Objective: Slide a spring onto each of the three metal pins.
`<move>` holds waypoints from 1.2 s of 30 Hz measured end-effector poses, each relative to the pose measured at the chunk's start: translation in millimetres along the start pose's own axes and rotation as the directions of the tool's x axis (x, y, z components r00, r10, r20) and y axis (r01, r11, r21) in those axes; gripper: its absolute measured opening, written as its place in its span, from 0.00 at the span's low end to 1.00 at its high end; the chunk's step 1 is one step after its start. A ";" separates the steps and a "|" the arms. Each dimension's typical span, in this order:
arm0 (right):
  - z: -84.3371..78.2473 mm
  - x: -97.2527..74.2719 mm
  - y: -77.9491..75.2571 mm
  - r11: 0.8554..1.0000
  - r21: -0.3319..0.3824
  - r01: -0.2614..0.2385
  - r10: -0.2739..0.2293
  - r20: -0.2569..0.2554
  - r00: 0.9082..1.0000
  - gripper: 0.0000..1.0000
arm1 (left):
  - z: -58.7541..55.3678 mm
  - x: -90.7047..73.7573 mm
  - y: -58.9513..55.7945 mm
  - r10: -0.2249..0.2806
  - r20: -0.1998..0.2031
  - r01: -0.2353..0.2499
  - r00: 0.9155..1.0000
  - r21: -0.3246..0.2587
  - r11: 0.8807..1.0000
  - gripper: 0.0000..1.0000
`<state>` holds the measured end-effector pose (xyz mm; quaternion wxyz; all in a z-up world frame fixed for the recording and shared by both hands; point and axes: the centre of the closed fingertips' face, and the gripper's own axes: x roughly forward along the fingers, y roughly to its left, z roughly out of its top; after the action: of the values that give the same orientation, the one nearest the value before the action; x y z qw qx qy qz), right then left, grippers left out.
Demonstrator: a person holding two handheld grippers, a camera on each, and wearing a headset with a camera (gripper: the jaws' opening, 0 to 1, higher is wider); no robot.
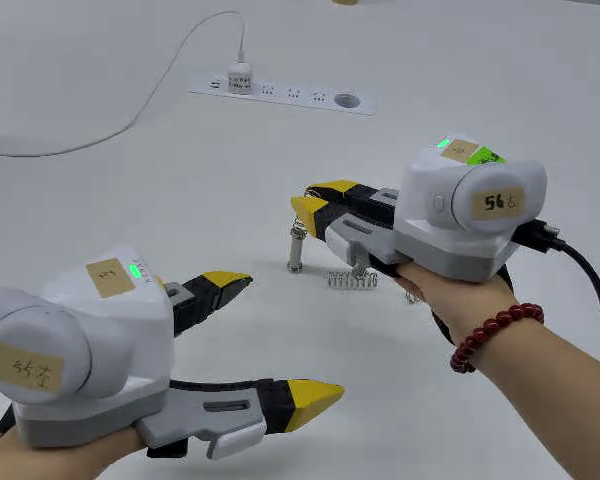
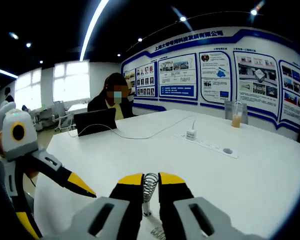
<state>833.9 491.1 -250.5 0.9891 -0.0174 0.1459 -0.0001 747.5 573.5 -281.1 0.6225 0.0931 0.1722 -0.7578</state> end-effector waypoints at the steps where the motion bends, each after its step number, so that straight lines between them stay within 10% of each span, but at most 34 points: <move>1: 1.1 0.3 0.6 1.000 -0.010 0.004 -0.004 0.004 1.000 0.12 | -0.1 0.0 0.1 0.000 0.000 0.000 1.000 0.001 1.000 0.79; 15: -2.4 3.0 10.1 0.987 -0.159 0.003 -0.007 -0.028 1.000 0.12 | 1.9 -1.7 0.5 0.002 0.020 -0.002 1.000 -0.015 1.000 0.79; 36: -31.2 12.9 8.5 0.989 -0.146 0.015 -0.031 -0.106 0.994 0.12 | -2.8 -2.5 2.5 0.014 -0.003 -0.014 1.000 0.000 1.000 0.78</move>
<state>837.2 498.5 -284.3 0.9758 -0.0908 0.1988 -0.0021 750.2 576.4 -283.1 0.6274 0.0957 0.1726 -0.7533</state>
